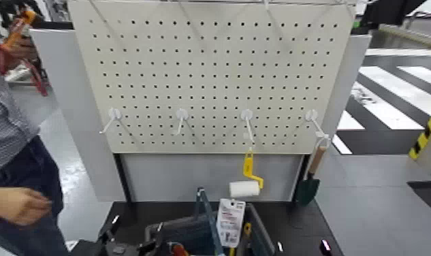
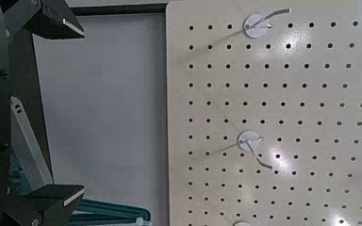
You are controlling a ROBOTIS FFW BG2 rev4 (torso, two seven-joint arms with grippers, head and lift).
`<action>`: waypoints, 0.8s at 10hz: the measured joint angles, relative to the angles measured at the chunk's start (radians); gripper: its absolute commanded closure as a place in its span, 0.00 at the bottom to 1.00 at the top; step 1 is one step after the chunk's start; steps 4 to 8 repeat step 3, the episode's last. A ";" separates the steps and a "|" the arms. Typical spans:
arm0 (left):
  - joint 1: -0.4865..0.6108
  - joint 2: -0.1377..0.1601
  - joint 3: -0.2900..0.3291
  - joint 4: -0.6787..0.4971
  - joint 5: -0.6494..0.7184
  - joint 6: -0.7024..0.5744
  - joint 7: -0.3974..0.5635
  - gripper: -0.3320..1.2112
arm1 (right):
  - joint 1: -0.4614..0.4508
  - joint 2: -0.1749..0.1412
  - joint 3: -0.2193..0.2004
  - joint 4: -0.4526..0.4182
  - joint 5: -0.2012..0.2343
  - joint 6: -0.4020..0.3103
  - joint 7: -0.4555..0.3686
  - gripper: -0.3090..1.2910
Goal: Put the red screwdriver into the crate.
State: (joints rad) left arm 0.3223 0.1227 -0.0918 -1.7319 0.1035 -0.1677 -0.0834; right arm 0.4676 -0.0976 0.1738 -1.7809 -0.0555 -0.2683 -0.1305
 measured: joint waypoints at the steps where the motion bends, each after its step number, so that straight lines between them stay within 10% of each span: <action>1: 0.001 0.001 -0.003 0.000 -0.001 -0.003 0.001 0.30 | 0.000 0.000 0.000 -0.002 0.006 0.001 0.000 0.32; 8: 0.001 0.007 -0.008 0.000 -0.004 -0.001 -0.001 0.30 | -0.001 -0.001 0.000 -0.005 0.016 0.005 0.000 0.32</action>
